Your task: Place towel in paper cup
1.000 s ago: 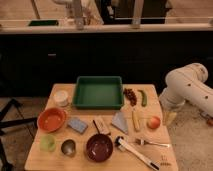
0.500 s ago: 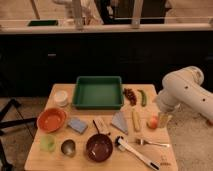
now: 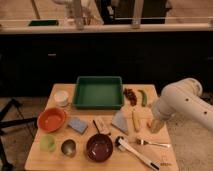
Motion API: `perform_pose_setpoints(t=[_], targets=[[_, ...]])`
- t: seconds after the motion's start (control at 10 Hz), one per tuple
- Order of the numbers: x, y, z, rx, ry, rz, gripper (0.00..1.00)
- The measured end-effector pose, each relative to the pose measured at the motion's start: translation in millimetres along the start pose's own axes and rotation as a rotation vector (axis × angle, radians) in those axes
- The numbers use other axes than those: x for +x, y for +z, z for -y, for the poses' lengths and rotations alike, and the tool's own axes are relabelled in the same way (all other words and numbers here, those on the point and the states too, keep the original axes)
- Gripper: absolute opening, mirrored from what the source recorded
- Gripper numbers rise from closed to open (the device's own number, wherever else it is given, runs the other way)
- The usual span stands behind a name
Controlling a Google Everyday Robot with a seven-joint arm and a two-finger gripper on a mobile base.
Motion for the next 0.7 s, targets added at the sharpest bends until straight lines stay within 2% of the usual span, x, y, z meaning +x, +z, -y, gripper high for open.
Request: perform_pose_setpoints(t=[0.5, 0.6, 0.7], targets=[[-1.5, 0.3, 0.6, 0.001, -0.004, 0.001, 0.80], [-1.3, 0.0, 0.1, 0.006, 0.000, 0.003, 0.80], [-2.8, -0.2, -0.7, 0.035, 0.037, 0.002, 0.80]])
